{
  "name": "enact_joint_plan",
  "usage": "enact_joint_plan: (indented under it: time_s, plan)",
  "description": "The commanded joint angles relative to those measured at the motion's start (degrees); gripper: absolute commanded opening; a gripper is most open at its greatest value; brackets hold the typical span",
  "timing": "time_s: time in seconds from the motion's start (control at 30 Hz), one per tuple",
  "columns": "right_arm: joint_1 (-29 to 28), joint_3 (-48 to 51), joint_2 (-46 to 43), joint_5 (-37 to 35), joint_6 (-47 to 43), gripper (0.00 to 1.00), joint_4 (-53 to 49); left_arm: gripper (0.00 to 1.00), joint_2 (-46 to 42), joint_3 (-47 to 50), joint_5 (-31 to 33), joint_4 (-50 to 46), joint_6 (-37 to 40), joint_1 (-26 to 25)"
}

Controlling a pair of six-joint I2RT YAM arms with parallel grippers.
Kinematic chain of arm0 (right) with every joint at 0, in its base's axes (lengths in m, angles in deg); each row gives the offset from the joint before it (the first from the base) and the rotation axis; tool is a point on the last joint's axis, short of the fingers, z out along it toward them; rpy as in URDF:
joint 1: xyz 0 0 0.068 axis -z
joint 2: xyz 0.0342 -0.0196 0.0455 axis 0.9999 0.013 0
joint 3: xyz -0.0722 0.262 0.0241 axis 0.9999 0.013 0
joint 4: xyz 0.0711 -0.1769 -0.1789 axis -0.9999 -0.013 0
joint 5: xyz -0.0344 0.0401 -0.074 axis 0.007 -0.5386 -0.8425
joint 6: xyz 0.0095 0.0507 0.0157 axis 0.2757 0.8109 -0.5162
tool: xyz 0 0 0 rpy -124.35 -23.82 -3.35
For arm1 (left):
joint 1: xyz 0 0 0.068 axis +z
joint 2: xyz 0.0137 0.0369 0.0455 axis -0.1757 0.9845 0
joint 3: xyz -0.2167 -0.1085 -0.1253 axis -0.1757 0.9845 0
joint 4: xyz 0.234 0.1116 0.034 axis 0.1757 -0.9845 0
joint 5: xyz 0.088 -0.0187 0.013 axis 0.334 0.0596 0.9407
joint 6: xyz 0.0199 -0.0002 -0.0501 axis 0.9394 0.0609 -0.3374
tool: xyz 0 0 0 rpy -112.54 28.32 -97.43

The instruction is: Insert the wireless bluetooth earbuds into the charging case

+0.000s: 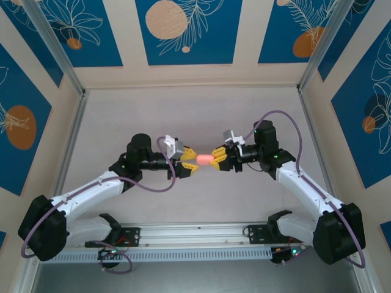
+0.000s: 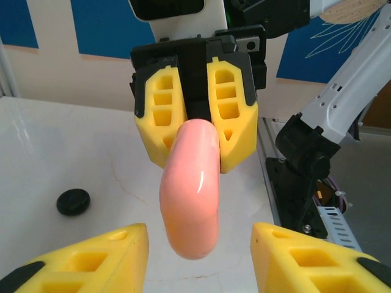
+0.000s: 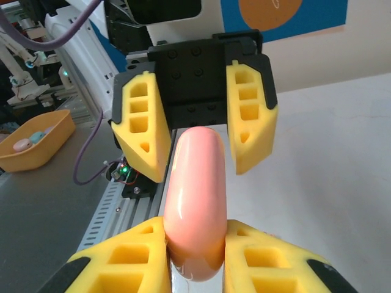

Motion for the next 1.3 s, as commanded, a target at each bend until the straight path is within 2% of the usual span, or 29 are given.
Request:
enact_joint_plan:
  time_s: [0.0,0.3,0.6,0.67,0.73,0.87,0.97,1.1,1.27]
  plan:
    - [-0.83,-2.02,0.16,2.91,-2.02,0.22,0.16,0.45,0.29,0.54,-3.18,2.53,-0.76,0.66]
    - [-2.58,-3.49,1.97,3.78,-2.70,0.22,-0.18,0.40,0.21,0.71,-5.15,3.75,-1.55,0.65]
    - [-3.11,-4.19,2.98,3.56,-3.22,0.22,-0.45,0.27,0.21,0.69,-6.28,3.61,-1.40,0.70]
    - [-3.11,-4.36,2.98,3.00,-3.36,0.23,-0.71,0.25,-0.18,0.75,-5.75,2.85,-0.61,0.66]
    - [-3.11,-4.79,2.77,1.87,-3.70,0.29,-1.86,0.23,-0.76,0.79,-4.53,1.46,0.87,0.69]
    - [-2.37,-6.53,0.83,-3.60,-5.28,0.43,-8.12,0.20,-2.53,0.18,0.47,-5.28,6.30,0.65]
    - [-2.61,-8.47,-0.93,-10.25,-8.16,0.49,-14.32,0.18,-3.65,-0.75,4.01,-11.18,10.90,0.59]
    - [-5.66,-13.50,-0.18,-20.12,-14.26,0.51,-24.25,0.18,-4.08,-2.10,6.71,-17.72,16.32,0.33]
    - [-11.24,-19.76,4.36,-26.87,-19.19,0.52,-31.21,0.18,-4.08,-2.56,8.22,-20.03,18.45,0.05]
